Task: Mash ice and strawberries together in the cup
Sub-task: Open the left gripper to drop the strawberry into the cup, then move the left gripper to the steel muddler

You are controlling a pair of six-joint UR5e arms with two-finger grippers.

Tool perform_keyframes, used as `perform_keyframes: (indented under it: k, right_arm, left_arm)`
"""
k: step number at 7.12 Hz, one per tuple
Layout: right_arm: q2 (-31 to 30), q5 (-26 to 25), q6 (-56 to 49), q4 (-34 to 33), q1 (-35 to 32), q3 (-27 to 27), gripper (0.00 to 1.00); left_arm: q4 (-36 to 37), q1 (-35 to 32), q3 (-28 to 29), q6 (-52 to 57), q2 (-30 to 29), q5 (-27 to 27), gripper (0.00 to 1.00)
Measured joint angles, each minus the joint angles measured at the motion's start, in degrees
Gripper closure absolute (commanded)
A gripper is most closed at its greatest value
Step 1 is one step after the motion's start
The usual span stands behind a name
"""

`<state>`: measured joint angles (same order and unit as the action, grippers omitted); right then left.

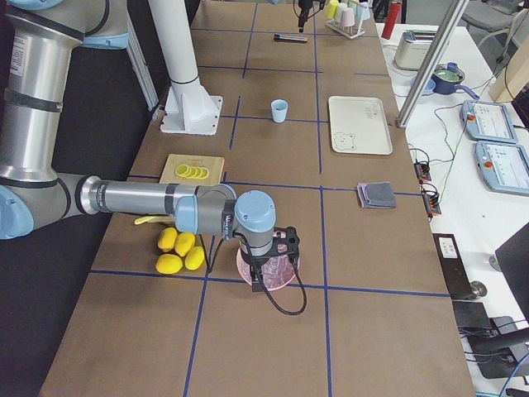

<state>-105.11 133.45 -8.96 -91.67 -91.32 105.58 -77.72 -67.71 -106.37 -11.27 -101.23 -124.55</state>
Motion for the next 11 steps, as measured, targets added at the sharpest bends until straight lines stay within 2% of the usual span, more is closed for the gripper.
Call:
perform_keyframes:
  k: [2,4,7,8,11]
  right_arm:
    - [2.16,-0.14,-0.37,-0.46,0.07,-0.29,0.0]
    - [4.78,-0.26,-0.68,-1.92,0.26,-1.22,0.0]
    - [5.4,-0.31,-0.36,-2.44,0.27,-2.07,0.0]
    - [5.38,-0.31,-0.37,-2.45,0.26,-2.1,0.0]
    - [5.33,-0.38,-0.5,-2.46,0.26,-2.13,0.0]
  left_arm:
    - [-3.25,-8.05,9.21,11.88,1.97,-4.56,0.0]
    - [-13.67,-9.57,16.13,12.65,5.71,-5.58,0.0]
    - [-35.77,-8.75,22.91,-0.86,10.22,-5.7,0.0]
    - [-40.4,-6.78,23.87,-6.43,10.41,-5.69,0.0]
    - [-45.76,0.57,24.74,-17.08,9.99,-5.18,0.0]
